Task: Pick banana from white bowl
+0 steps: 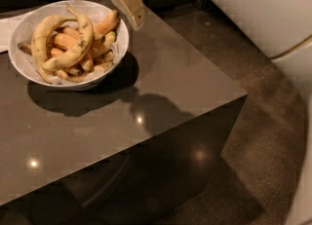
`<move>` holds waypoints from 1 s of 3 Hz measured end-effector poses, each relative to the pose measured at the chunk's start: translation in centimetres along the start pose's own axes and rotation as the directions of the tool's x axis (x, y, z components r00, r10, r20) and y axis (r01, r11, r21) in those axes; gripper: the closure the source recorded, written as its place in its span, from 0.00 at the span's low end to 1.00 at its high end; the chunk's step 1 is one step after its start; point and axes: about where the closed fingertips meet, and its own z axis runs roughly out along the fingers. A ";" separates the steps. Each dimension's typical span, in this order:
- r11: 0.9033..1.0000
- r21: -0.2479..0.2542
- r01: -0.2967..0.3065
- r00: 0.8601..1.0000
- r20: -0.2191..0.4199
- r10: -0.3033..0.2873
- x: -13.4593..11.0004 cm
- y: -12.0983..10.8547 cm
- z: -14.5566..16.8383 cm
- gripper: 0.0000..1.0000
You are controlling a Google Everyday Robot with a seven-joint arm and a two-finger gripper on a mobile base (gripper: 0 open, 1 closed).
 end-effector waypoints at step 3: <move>1.000 -0.011 0.029 0.995 0.094 -0.028 -0.9 -2.0 2.0 0.37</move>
Offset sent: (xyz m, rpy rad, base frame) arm 0.0148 0.0238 -0.0131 0.0061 0.0917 0.0618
